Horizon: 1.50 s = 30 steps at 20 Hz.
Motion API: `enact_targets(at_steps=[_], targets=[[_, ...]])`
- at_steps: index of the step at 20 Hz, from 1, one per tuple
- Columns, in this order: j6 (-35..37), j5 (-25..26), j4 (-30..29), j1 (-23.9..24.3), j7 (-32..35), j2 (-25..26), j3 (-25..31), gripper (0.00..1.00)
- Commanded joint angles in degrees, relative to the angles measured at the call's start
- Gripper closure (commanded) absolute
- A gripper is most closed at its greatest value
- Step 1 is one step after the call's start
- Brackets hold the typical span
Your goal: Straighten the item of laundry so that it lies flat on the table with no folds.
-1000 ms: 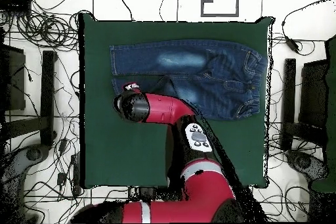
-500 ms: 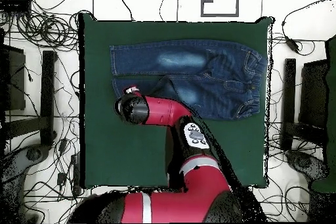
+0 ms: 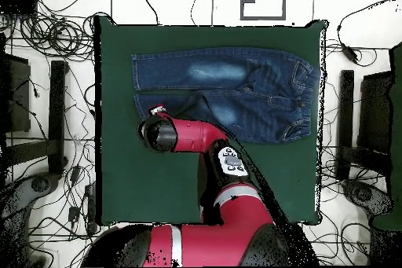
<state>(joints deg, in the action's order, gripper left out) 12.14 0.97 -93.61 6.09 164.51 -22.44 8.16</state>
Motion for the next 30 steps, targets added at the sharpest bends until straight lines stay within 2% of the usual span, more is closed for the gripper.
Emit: enact_targets(at_steps=[1,17,18,30], targets=[[-3.07,2.61,-1.74,0.39,-0.57,3.43,3.74,0.00],[-0.99,2.60,-1.78,0.17,-0.73,2.22,2.69,0.00],[-0.99,2.65,-1.53,-0.36,-0.55,2.19,2.05,1.00],[0.58,1.75,-0.64,-1.45,0.51,1.99,0.74,1.00]])
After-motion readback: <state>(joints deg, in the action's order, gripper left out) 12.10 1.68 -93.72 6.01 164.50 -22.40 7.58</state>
